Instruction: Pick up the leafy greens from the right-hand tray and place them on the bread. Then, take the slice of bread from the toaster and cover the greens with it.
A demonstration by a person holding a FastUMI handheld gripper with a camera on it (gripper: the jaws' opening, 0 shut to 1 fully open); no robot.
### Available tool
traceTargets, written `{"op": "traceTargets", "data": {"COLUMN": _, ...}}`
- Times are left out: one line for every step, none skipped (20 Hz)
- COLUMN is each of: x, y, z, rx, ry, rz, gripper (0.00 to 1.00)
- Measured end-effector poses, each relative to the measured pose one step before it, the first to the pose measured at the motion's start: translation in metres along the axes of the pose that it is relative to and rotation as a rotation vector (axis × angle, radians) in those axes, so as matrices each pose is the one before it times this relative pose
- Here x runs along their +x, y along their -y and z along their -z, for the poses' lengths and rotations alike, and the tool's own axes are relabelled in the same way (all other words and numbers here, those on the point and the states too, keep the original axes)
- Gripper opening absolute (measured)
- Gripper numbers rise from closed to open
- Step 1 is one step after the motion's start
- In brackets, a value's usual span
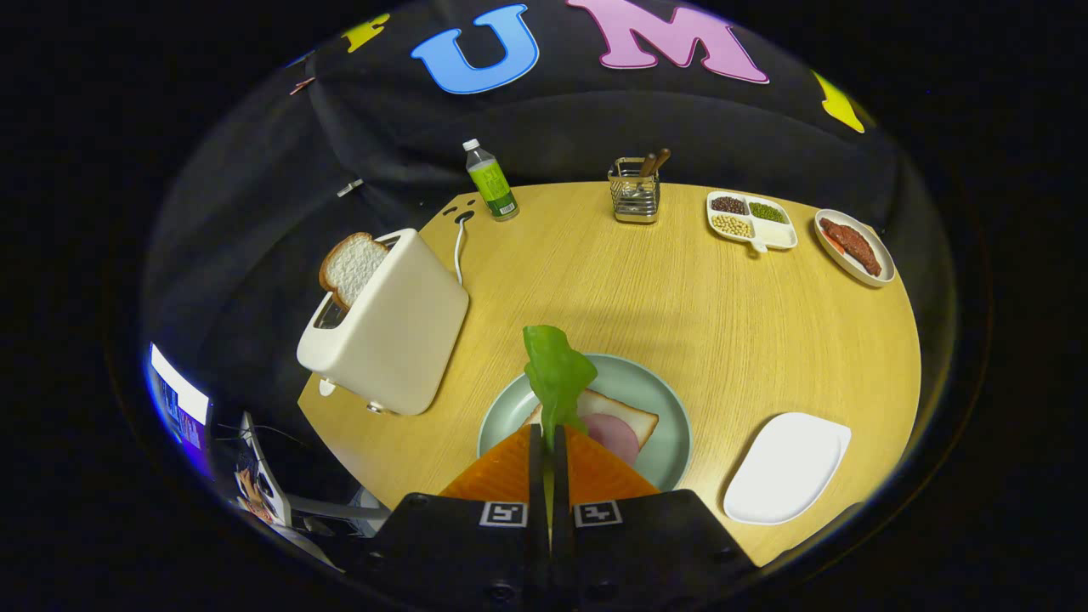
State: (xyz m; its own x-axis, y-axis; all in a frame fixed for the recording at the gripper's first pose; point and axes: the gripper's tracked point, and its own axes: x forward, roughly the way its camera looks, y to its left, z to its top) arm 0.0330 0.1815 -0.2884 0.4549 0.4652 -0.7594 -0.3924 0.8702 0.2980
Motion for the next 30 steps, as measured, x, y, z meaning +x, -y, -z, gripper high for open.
{"op": "traceTargets", "data": {"x": 0.00337, "y": 0.00046, "z": 0.00021, "rx": 0.00496, "ry": -0.00577, "rz": 0.00185, "gripper": 0.07}}
{"op": "traceTargets", "data": {"x": 0.00317, "y": 0.00067, "z": 0.00058, "rx": 0.00763, "ry": -0.00965, "rz": 0.00095, "gripper": 0.08}}
{"op": "traceTargets", "data": {"x": 0.0036, "y": 0.00027, "z": 0.00007, "rx": 0.00844, "ry": -0.0076, "rz": 0.00116, "gripper": 0.12}}
{"op": "traceTargets", "data": {"x": 0.00284, "y": 0.00092, "z": 0.00002, "rx": 0.00888, "ry": -0.00653, "rz": 0.00093, "gripper": 0.14}}
{"op": "traceTargets", "data": {"x": 0.00385, "y": 0.00081, "z": -0.00053, "rx": 0.00536, "ry": -0.00304, "rz": 0.00306, "gripper": 0.19}}
{"op": "traceTargets", "data": {"x": 0.00179, "y": 0.00148, "z": -0.00058, "rx": 0.00105, "ry": 0.00577, "rz": 0.00357, "gripper": 0.22}}
{"op": "traceTargets", "data": {"x": 0.00278, "y": -0.00042, "z": 0.00006, "rx": -0.00022, "ry": 0.0047, "rz": 0.00084, "gripper": 0.35}}
{"op": "traceTargets", "data": {"x": 0.00142, "y": -0.00031, "z": 0.00186, "rx": -0.00266, "ry": -0.00219, "rz": 0.00038, "gripper": 0.49}}
{"op": "traceTargets", "data": {"x": 0.0019, "y": 0.00022, "z": 0.00336, "rx": -0.00759, "ry": -0.00787, "rz": 0.005, "gripper": 0.63}}
{"op": "traceTargets", "data": {"x": 0.00219, "y": 0.00263, "z": 0.00172, "rx": -0.01058, "ry": -0.00374, "rz": 0.0103, "gripper": 0.77}}
{"op": "traceTargets", "data": {"x": 0.003, "y": 0.00129, "z": 0.0021, "rx": -0.00936, "ry": 0.00064, "rz": 0.00896, "gripper": 0.88}}
{"op": "traceTargets", "data": {"x": -0.00367, "y": -0.00114, "z": -0.00047, "rx": -0.00514, "ry": 0.00433, "rz": 0.0006, "gripper": 0.99}}
{"op": "traceTargets", "data": {"x": -0.00341, "y": -0.00333, "z": -0.00169, "rx": -0.00142, "ry": 0.01139, "rz": -0.00495, "gripper": 0.99}}
{"op": "traceTargets", "data": {"x": -0.0039, "y": -0.00355, "z": -0.00298, "rx": -0.00191, "ry": 0.01397, "rz": -0.00569, "gripper": 0.99}}
{"op": "traceTargets", "data": {"x": -0.005, "y": -0.00173, "z": -0.00309, "rx": -0.00211, "ry": 0.01168, "rz": 0.00152, "gripper": 0.99}}
{"op": "traceTargets", "data": {"x": -0.00596, "y": -0.00119, "z": -0.00336, "rx": -0.00668, "ry": 0.01366, "rz": 0.0033, "gripper": 0.98}}
{"op": "traceTargets", "data": {"x": -0.00576, "y": -0.00182, "z": -0.00568, "rx": -0.00802, "ry": 0.01668, "rz": 0.0003, "gripper": 0.99}}
{"op": "traceTargets", "data": {"x": -0.00445, "y": -0.0035, "z": -0.00583, "rx": -0.01112, "ry": 0.01889, "rz": -0.00268, "gripper": 0.98}}
{"op": "traceTargets", "data": {"x": -0.00538, "y": -0.0043, "z": -0.00822, "rx": -0.01563, "ry": 0.01957, "rz": -0.00319, "gripper": 0.98}}
{"op": "traceTargets", "data": {"x": -0.00501, "y": -0.00499, "z": -0.00837, "rx": -0.01968, "ry": 0.02106, "rz": -0.00382, "gripper": 0.98}}
{"op": "traceTargets", "data": {"x": -0.00463, "y": -0.00616, "z": -0.0098, "rx": -0.02231, "ry": 0.02175, "rz": -0.00553, "gripper": 0.98}}
{"op": "traceTargets", "data": {"x": -0.00489, "y": -0.00738, "z": -0.00994, "rx": -0.02541, "ry": 0.02032, "rz": -0.00548, "gripper": 0.98}}
{"op": "traceTargets", "data": {"x": -0.00396, "y": -0.00787, "z": -0.01083, "rx": -0.02846, "ry": 0.02057, "rz": -0.00792, "gripper": 0.98}}
{"op": "traceTargets", "data": {"x": -0.0023, "y": -0.00875, "z": -0.01065, "rx": -0.03387, "ry": 0.02124, "rz": -0.00754, "gripper": 0.98}}
{"op": "traceTargets", "data": {"x": -0.00144, "y": -0.00742, "z": -0.01211, "rx": -0.03884, "ry": 0.02082, "rz": -0.00245, "gripper": 0.99}}
{"op": "traceTargets", "data": {"x": -0.00088, "y": -0.00905, "z": -0.01152, "rx": -0.03844, "ry": 0.01757, "rz": -0.00638, "gripper": 0.99}}
{"op": "traceTargets", "data": {"x": 0.00161, "y": -0.01067, "z": -0.01262, "rx": -0.03531, "ry": 0.01638, "rz": -0.00877, "gripper": 0.99}}
{"op": "traceTargets", "data": {"x": 0.0021, "y": -0.01079, "z": -0.01116, "rx": -0.02854, "ry": 0.01419, "rz": -0.00575, "gripper": 0.98}}
{"op": "traceTargets", "data": {"x": 0.00245, "y": -0.01163, "z": -0.01003, "rx": -0.02289, "ry": 0.00904, "rz": -0.0109, "gripper": 0.98}}
{"op": "traceTargets", "data": {"x": 0.00577, "y": -0.01361, "z": -0.00706, "rx": -0.02, "ry": 0.00379, "rz": -0.01964, "gripper": 0.98}}
